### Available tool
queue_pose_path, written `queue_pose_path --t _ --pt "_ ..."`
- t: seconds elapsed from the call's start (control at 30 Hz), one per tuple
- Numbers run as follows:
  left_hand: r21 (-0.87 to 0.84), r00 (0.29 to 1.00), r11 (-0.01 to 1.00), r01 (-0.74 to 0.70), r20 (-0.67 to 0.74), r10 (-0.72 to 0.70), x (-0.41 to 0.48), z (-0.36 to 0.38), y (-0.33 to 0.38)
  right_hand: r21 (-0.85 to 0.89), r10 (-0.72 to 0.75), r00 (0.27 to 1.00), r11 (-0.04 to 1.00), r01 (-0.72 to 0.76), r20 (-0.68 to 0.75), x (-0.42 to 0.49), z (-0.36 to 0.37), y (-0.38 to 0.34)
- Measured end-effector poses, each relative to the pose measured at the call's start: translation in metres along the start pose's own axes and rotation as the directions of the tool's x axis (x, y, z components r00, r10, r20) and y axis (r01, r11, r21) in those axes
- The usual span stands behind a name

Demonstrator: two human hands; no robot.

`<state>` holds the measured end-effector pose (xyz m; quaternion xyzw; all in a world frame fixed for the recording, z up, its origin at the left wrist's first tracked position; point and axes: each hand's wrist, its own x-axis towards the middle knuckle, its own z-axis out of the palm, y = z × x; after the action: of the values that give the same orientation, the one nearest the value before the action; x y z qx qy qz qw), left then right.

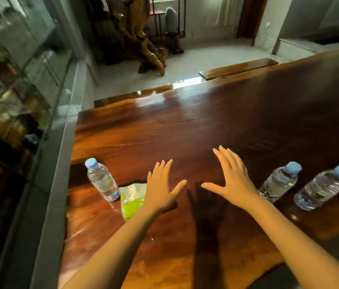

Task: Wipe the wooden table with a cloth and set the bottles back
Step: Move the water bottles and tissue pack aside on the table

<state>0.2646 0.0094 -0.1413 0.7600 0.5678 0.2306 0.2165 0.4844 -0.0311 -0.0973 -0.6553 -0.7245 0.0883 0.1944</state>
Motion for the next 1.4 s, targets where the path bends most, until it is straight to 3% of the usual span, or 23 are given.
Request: queue_pose_path --t 0.2,0.43,0.63,0.8,0.87,1.03,1.4 --pt "0.056 0.991 0.99 0.13 -0.053 -0.127 -0.036 -0.055 -0.066 -0.008 -0.078 0.983 0.997 0.08 0.166 0.011 0.066 -0.076" --pt "0.057 0.971 0.972 0.227 -0.085 -0.221 -0.075 -0.09 -0.124 0.008 -0.13 0.961 0.991 0.132 0.245 0.019 0.118 -0.134" --pt "0.018 0.96 0.971 0.238 -0.159 -0.232 -0.081 -0.101 -0.158 -0.006 -0.081 0.927 0.996 0.09 0.366 0.023 0.152 -0.148" --pt "-0.066 0.899 0.911 0.408 -0.146 -0.413 -0.059 -0.099 -0.177 -0.099 -0.01 0.858 0.993 0.071 0.514 0.026 0.17 -0.143" --pt "-0.144 0.9 0.906 0.397 -0.134 -0.416 -0.047 -0.099 -0.182 -0.134 0.018 0.84 0.989 0.066 0.543 0.027 0.175 -0.139" --pt "-0.337 0.945 0.903 0.268 -0.091 -0.314 -0.021 -0.096 -0.184 -0.159 0.068 0.814 0.987 0.03 0.577 0.028 0.185 -0.128" --pt "-0.568 0.857 0.77 0.289 -0.205 -0.473 -0.006 -0.069 -0.192 -0.012 0.076 0.919 0.997 -0.078 0.388 0.021 0.215 -0.115"
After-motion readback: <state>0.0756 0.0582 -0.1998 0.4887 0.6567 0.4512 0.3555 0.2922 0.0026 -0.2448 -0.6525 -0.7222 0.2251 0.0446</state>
